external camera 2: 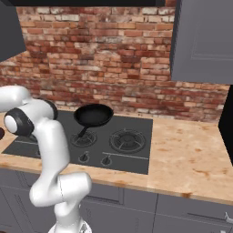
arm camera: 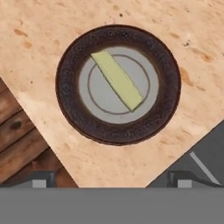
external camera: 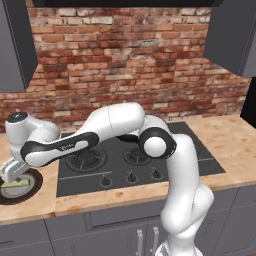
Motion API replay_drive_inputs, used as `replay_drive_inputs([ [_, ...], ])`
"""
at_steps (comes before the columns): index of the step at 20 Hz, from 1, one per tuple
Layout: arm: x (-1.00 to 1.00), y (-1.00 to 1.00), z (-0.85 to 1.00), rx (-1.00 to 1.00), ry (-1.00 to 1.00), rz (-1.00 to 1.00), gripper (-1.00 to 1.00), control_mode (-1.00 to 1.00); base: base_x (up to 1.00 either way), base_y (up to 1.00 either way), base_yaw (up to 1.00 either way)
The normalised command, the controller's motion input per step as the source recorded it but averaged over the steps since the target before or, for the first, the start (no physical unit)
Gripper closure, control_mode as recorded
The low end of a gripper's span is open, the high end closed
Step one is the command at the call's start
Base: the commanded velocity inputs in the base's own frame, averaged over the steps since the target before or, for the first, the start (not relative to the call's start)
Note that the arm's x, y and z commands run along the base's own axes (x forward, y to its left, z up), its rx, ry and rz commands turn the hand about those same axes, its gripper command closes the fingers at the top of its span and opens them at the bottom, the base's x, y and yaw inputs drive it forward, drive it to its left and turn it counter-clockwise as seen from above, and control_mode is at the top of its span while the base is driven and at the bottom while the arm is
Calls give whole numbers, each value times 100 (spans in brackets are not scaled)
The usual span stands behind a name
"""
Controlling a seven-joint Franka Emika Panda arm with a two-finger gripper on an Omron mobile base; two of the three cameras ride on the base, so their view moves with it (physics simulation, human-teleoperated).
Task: Pick up the butter stick and place it in the pan. Then turn on the burner for the pan.
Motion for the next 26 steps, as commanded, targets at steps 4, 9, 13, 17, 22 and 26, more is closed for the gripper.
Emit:
replay_drive_inputs([
  [4,27,0,-19,0,1,7,-100,-100,0,0,0],
  [9,13,0,-26,0,2,13,-100,-100,0,0,0],
  [13,3,6,-30,0,1,16,-100,-100,0,0,0],
  [17,15,10,-21,0,2,12,-100,-100,0,0,0],
  [22,27,18,-12,0,3,4,-100,-100,0,0,0],
  [26,20,28,-12,-2,5,2,-100,-100,0,0,0],
])
